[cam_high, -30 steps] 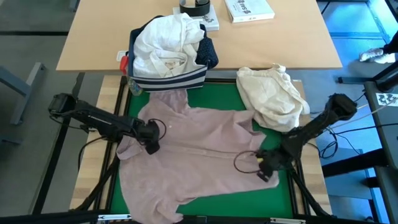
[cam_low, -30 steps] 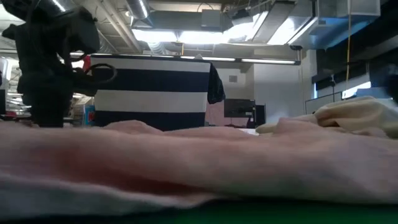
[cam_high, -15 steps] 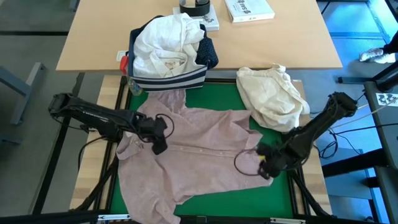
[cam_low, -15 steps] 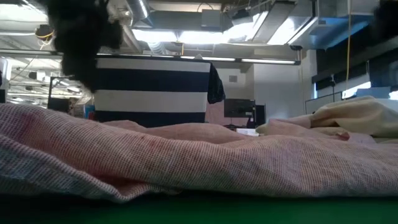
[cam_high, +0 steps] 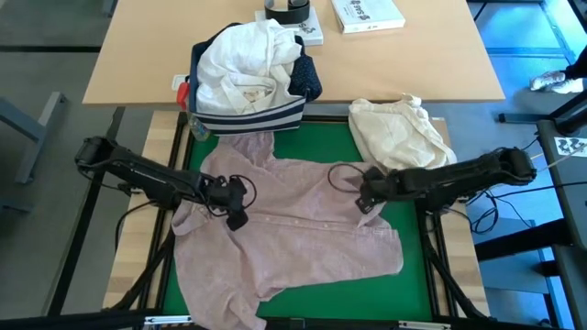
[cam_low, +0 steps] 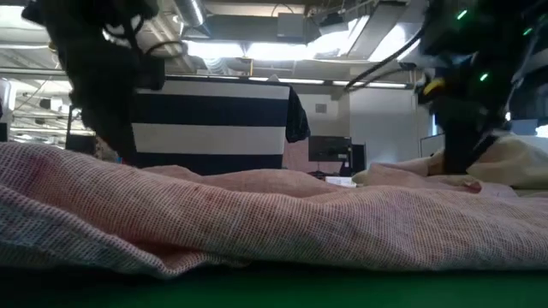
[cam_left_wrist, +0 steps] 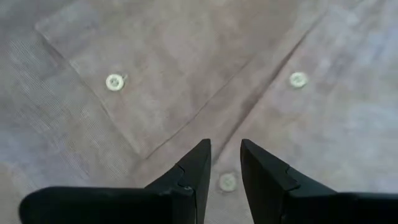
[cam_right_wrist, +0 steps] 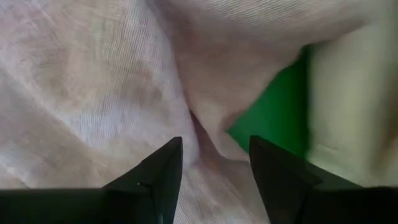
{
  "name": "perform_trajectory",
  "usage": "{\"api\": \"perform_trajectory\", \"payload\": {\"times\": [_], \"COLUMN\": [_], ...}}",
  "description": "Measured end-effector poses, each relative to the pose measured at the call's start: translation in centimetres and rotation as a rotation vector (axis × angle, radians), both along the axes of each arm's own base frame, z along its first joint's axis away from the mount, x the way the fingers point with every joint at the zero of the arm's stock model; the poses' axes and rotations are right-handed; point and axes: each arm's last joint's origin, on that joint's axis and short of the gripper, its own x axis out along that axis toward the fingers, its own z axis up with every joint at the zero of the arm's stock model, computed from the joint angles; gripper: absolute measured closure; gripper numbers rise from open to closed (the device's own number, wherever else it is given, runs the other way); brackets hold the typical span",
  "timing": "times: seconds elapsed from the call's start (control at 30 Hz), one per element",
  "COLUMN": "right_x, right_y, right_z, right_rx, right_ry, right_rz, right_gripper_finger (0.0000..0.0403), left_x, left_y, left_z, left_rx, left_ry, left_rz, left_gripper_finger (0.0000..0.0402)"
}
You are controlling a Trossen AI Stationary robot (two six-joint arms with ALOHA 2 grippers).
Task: Fold laundry
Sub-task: Fold the red polo
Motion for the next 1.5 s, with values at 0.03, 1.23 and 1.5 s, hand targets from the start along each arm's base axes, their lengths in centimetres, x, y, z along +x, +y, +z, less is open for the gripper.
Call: {"api": "perform_trajectory", "payload": {"times": [0.03,1.23,1.5], "right_x": [0.0,-4.6,-3.4], "right_y": [-0.5,-1.8,-1.0], "right_z": [-0.4,3.5,8.4], "right_rx": [0.03,-0.085,0.105], "right_ry": [-0.008,0.144,-0.01], "right_rz": [-0.008,-0.27,-0.05], "right_gripper_finger": [0.0217,0.0326,0.0228], "left_x": [-0.3,-1.9,2.2], "left_y": [0.1,0.6,0.5], "left_z": [-0.5,-3.5,2.9], "left_rx": [0.0,0.046,0.04], "left_ry": [0.007,0.013,-0.198], "left_rz": [0.003,-0.013,-0.132], "left_gripper_finger": [0.0318,0.0318,0.03]}}
